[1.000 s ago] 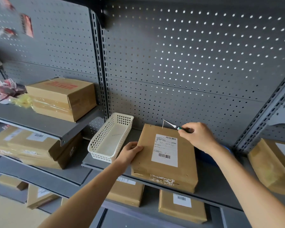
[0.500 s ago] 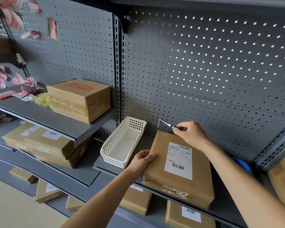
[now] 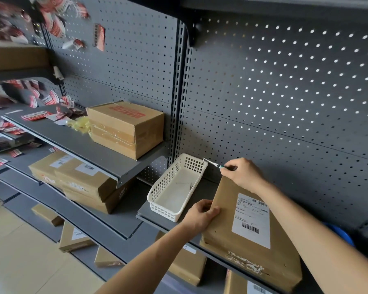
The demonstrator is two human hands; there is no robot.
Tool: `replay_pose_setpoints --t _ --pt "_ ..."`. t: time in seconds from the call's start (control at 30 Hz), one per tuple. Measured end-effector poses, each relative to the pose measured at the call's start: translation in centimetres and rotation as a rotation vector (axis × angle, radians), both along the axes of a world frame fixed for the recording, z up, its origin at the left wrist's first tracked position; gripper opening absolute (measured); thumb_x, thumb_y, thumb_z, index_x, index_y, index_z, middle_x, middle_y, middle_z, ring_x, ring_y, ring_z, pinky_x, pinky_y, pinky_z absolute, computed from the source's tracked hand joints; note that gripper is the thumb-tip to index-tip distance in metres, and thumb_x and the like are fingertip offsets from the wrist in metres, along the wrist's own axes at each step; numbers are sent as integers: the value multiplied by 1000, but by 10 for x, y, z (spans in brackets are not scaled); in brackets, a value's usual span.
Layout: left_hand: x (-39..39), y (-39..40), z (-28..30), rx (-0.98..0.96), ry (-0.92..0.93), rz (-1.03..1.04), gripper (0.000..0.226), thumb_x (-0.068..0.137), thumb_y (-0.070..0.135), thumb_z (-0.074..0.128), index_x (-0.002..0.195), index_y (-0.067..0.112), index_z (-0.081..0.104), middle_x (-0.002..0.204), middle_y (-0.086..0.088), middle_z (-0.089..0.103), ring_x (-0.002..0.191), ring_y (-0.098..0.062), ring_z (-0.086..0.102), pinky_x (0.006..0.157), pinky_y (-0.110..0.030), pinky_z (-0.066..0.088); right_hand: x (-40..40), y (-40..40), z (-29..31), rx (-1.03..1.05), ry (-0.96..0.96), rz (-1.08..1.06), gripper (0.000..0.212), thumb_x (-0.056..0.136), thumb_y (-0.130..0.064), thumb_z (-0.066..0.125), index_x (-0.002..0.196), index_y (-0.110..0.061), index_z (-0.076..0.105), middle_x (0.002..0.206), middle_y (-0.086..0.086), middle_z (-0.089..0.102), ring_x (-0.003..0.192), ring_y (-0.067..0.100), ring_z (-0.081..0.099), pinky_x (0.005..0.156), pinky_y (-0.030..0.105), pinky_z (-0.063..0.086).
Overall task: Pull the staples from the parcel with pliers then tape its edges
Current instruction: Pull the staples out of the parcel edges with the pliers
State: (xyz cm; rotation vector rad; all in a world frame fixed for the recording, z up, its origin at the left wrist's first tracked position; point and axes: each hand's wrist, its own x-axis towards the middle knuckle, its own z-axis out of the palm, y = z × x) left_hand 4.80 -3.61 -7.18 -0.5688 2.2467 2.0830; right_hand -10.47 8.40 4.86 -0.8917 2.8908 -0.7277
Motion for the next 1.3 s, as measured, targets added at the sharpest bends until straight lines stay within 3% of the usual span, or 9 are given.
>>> replay_pose_setpoints --t 0.1,0.3,0.5,0.67,1.0,1.3 --pt "0 0 0 -19 -10 -4 65 77 67 66 131 31 62 120 9 70 106 -11 70 100 -37 57 -2 -13 -3 39 52 16 31 84 -63 63 89 -36 76 82 -18 73 79 9 65 63 25 44" --pt "2 -1 6 -25 -25 -23 57 86 61 65 134 31 59 121 8 68 107 -11 68 101 -36 56 -4 -32 -10 86 81 46 49 70 -77 52 88 -38 74 86 -15 73 79 13 67 72 31 58" --pt "2 -1 6 -40 -29 -28 61 86 62 64 136 29 59 122 7 68 109 -13 68 101 -37 56 -2 -41 -11 137 100 55 52 71 -78 52 93 -37 76 87 -16 73 81 13 67 74 35 60" --pt "4 -1 11 -45 -30 -28 55 91 56 63 138 28 57 124 6 66 111 -13 66 99 -31 54 -5 -45 -14 148 107 63 51 72 -78 51 86 -36 75 79 -16 71 73 10 66 70 38 62" --pt "6 1 15 -40 -24 -24 55 92 56 63 138 28 57 123 7 66 110 -12 65 98 -30 54 0 -43 -13 152 122 65 49 73 -76 51 90 -37 76 86 -17 71 76 11 65 70 35 60" --pt "8 1 19 -47 -18 -28 52 94 53 63 138 27 57 120 9 64 104 -9 64 88 -21 50 6 -33 -9 124 106 51 46 74 -73 51 93 -40 76 90 -18 69 82 11 65 77 36 59"
